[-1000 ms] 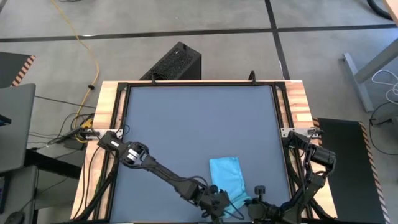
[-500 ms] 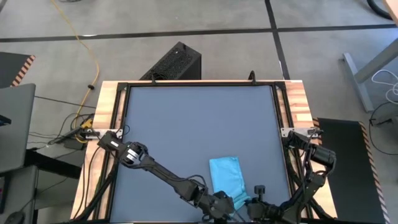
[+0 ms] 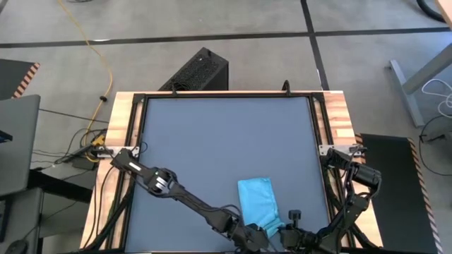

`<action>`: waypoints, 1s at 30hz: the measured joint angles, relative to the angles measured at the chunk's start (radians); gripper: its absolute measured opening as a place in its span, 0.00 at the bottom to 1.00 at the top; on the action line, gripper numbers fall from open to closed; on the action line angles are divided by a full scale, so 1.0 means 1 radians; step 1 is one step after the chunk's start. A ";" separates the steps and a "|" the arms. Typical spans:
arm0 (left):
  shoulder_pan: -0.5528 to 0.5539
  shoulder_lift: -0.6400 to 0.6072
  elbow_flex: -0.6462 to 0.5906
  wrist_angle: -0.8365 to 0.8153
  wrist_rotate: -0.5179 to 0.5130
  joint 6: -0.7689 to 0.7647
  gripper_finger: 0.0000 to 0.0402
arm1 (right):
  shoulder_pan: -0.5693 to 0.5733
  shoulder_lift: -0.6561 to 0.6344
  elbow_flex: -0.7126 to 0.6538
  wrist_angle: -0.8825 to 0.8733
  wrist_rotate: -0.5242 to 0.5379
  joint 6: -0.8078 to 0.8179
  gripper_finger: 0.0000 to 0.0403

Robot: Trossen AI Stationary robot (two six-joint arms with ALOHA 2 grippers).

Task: Roll towel
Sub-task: Roll the blue microfiber towel

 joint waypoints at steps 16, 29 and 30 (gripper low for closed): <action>-0.011 0.009 0.149 -0.484 -0.326 -0.006 0.35 | 0.001 0.000 0.000 0.003 0.014 0.059 0.10; -0.047 -0.066 0.157 -0.451 -0.535 0.090 0.35 | -0.001 0.000 0.000 0.003 0.022 0.055 0.10; -0.043 -0.066 0.154 -0.452 -0.527 0.091 0.35 | -0.001 0.000 0.000 0.003 0.026 0.055 0.10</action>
